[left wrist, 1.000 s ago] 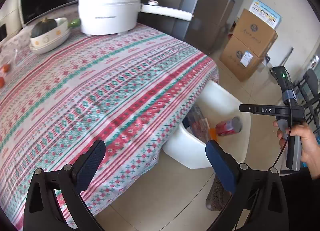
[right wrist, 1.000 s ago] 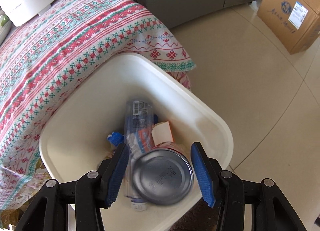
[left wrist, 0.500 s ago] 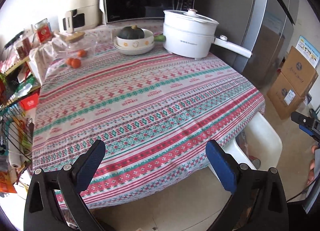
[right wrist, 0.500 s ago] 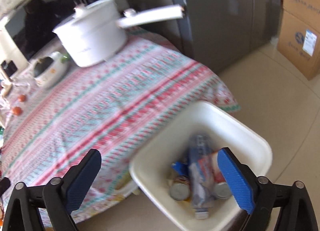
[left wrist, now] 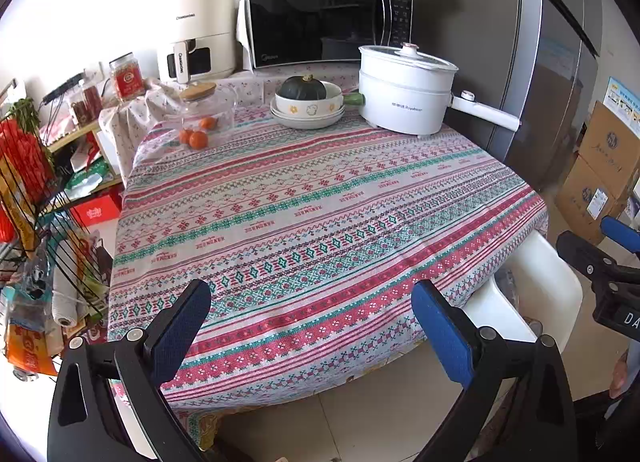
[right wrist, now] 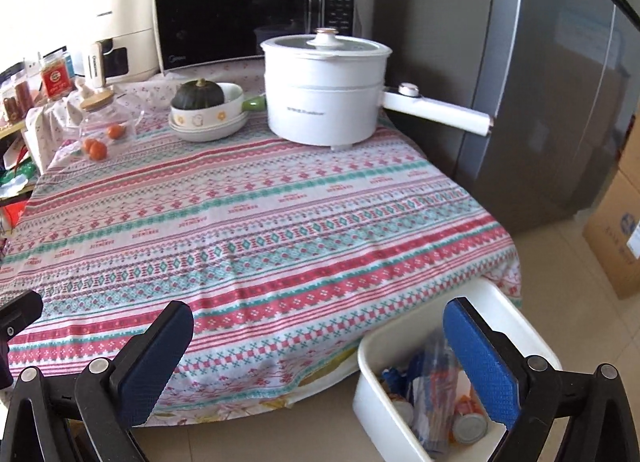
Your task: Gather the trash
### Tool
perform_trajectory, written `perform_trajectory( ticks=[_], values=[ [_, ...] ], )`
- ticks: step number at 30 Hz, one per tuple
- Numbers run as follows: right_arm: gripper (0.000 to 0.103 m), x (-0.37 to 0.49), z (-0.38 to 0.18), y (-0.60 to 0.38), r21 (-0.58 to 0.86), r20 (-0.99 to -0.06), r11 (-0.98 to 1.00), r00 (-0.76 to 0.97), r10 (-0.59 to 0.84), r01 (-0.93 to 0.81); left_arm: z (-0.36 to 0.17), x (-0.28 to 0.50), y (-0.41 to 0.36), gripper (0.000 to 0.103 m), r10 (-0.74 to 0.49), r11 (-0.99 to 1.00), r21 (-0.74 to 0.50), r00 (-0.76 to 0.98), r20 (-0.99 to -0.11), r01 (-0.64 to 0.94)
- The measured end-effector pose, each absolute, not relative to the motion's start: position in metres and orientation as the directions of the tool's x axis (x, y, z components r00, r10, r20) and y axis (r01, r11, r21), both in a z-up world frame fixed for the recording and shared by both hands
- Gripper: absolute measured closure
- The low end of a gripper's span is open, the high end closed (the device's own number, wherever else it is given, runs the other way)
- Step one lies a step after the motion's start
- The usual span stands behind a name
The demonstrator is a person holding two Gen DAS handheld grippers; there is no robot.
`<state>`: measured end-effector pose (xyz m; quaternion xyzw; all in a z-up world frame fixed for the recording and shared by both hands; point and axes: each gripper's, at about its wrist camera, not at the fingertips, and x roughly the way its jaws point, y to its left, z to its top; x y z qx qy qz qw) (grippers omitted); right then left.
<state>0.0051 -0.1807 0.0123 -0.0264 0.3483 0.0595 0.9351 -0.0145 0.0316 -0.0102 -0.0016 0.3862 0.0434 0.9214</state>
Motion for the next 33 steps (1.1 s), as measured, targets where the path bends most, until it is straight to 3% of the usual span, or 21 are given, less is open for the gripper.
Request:
perform_trajectory(
  ticks=[11, 33],
  values=[
    [0.0, 0.006, 0.009, -0.163, -0.036, -0.663, 0.989, 0.744, 0.085, -0.145, -0.002, -0.017, 0.045, 0.002, 0.056, 0.993, -0.031, 0.703, -0.709, -0.111],
    [0.0, 0.0, 0.016, -0.171, -0.018, -0.643, 0.993, 0.762, 0.078, -0.116, 0.007, -0.022, 0.025, 0.002, 0.067, 0.996, 0.001, 0.739, -0.67, -0.089]
  ],
)
